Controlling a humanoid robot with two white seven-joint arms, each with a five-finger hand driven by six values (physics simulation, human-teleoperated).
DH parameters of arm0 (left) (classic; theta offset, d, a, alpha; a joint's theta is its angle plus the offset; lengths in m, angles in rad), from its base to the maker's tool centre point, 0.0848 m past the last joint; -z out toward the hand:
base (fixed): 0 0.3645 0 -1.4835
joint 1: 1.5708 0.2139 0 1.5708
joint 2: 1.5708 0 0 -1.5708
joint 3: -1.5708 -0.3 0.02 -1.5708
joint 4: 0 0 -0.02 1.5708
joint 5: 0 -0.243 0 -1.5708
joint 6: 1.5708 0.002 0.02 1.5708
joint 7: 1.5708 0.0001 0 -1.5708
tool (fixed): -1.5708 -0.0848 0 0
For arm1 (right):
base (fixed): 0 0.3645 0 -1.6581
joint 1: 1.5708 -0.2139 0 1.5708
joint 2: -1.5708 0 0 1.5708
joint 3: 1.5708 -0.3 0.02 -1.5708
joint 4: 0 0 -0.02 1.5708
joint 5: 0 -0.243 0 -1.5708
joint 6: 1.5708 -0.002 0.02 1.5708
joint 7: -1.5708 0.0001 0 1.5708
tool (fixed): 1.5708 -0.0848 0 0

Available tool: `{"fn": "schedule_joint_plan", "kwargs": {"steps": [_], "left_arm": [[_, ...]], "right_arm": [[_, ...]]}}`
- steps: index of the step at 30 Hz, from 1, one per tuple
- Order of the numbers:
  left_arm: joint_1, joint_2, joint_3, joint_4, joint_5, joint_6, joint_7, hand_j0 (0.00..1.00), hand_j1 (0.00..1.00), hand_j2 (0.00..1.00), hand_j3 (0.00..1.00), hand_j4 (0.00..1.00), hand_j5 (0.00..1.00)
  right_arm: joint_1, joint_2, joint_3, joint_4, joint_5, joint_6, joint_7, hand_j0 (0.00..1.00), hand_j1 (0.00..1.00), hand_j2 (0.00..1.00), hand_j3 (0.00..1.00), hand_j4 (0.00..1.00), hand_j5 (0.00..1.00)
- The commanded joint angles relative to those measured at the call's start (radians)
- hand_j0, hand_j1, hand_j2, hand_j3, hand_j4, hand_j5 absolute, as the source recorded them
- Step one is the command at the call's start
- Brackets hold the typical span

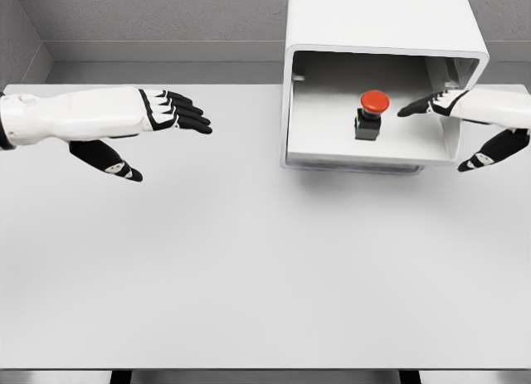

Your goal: Slide open multi-storey tabletop storage cabinets and put open load switch and slide close multi-storey tabletop storage cabinets

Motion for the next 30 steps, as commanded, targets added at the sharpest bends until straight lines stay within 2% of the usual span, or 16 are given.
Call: {"fn": "schedule_joint_plan", "kwargs": {"steps": [1,3,6,11,14,19,22,25,30], "left_arm": [[0.000,0.002,0.001,0.000,0.007,0.003,0.000,1.00,1.00,1.00,1.00,1.00,1.00],[0.000,0.016,0.001,0.000,0.007,0.003,0.000,1.00,1.00,1.00,1.00,1.00,1.00],[0.002,0.018,0.001,0.000,0.007,0.003,0.000,1.00,1.00,1.00,1.00,1.00,1.00],[0.000,0.018,0.001,0.000,0.006,0.003,0.000,1.00,1.00,1.00,1.00,1.00,1.00],[0.000,0.018,0.001,0.000,0.006,0.003,0.000,1.00,1.00,1.00,1.00,1.00,1.00],[0.000,0.019,0.002,-0.002,0.012,0.003,0.000,1.00,1.00,1.00,1.00,1.00,1.00],[0.000,0.032,0.002,-0.006,0.032,0.003,0.000,1.00,1.00,1.00,1.00,1.00,1.00],[0.000,0.044,0.002,-0.006,0.032,0.003,0.000,1.00,1.00,1.00,1.00,1.00,1.00],[0.000,0.044,0.002,-0.005,0.032,0.003,0.000,1.00,1.00,1.00,1.00,1.00,1.00]], "right_arm": [[-0.002,-0.002,-0.010,-0.004,-0.006,0.002,0.000,1.00,1.00,1.00,1.00,1.00,1.00],[0.000,-0.013,-0.010,-0.024,-0.006,0.002,-0.001,1.00,1.00,1.00,1.00,1.00,1.00],[0.005,-0.045,-0.045,-0.117,-0.007,0.002,-0.001,1.00,1.00,1.00,1.00,1.00,1.00],[0.017,-0.080,-0.054,-0.216,-0.010,0.002,-0.001,1.00,1.00,1.00,1.00,1.00,1.00],[0.028,-0.074,-0.050,-0.232,-0.010,0.002,-0.001,1.00,1.00,1.00,1.00,1.00,1.00],[0.092,-0.059,-0.046,-0.237,-0.007,0.002,0.010,1.00,1.00,1.00,1.00,1.00,1.00],[0.094,-0.057,-0.045,-0.240,-0.007,0.002,0.011,1.00,1.00,1.00,1.00,1.00,1.00],[0.098,-0.009,-0.040,-0.242,-0.002,0.002,0.019,1.00,1.00,1.00,1.00,1.00,1.00],[0.097,0.046,-0.039,-0.234,0.088,0.002,0.019,1.00,1.00,1.00,1.00,1.00,1.00]]}}
